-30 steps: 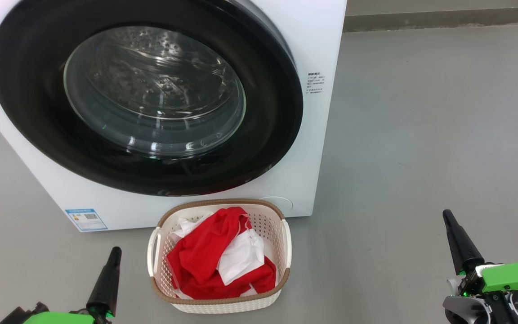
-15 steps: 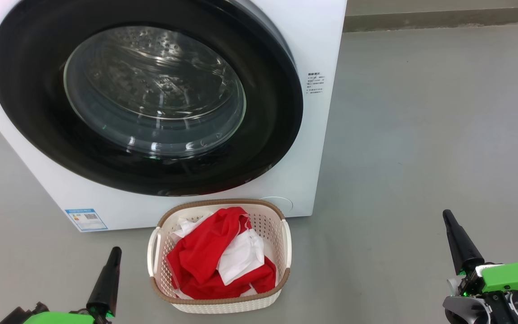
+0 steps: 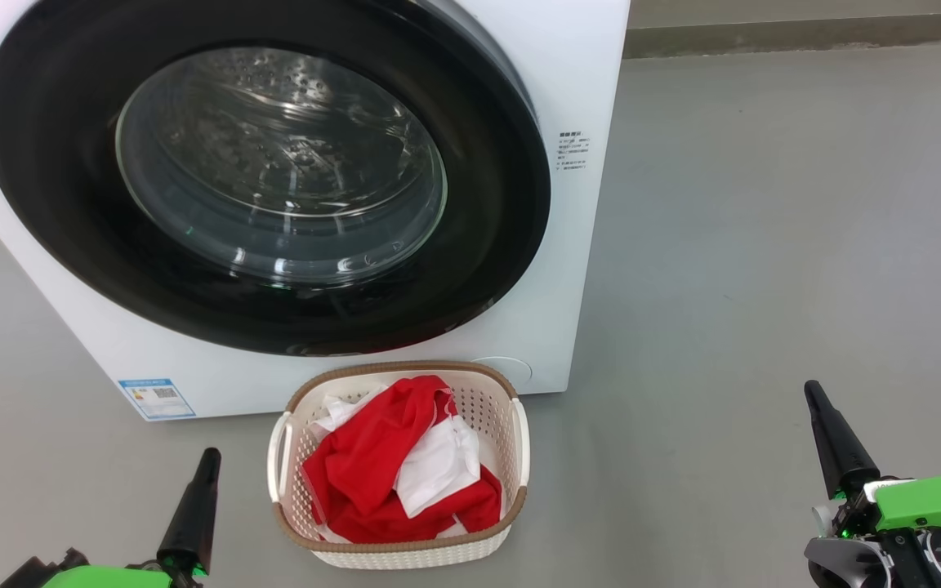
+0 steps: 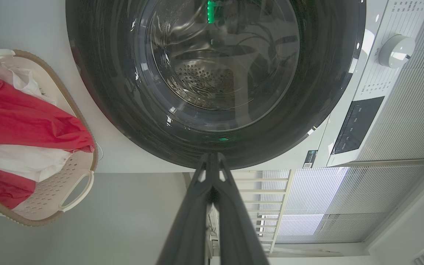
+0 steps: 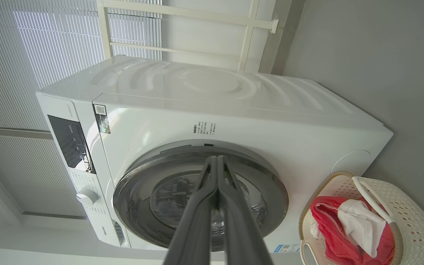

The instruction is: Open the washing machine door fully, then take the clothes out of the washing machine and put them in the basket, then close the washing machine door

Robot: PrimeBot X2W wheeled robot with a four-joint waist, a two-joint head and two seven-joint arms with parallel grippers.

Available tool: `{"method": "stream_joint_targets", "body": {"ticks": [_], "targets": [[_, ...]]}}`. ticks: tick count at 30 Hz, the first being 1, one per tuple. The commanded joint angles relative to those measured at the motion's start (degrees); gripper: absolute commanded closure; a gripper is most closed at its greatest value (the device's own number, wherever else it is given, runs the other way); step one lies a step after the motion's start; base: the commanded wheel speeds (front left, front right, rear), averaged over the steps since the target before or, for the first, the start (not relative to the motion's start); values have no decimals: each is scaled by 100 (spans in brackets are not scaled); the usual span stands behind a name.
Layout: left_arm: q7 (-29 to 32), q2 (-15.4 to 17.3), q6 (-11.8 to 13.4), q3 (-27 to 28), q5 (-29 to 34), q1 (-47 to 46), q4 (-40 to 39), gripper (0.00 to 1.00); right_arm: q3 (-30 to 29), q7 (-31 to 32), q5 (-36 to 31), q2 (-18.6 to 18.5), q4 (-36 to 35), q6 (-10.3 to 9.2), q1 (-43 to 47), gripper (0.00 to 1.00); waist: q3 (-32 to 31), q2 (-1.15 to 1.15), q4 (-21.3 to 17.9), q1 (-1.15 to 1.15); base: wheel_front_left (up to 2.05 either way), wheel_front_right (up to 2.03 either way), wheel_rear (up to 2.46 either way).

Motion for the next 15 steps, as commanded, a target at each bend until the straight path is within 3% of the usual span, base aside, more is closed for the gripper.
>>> {"method": "stream_joint_targets", "body": {"ticks": [1,15], "targets": [[25,100,-40,195,-40,-224,-119,100,96,34,-1,-92,-168,-3,-243,100,0,0,0,0,0,0,0],[25,100,-40,195,-41,-224,-120,100,96,34,-1,-92,-168,-3,-243,100,0,0,0,0,0,0,0]]}}
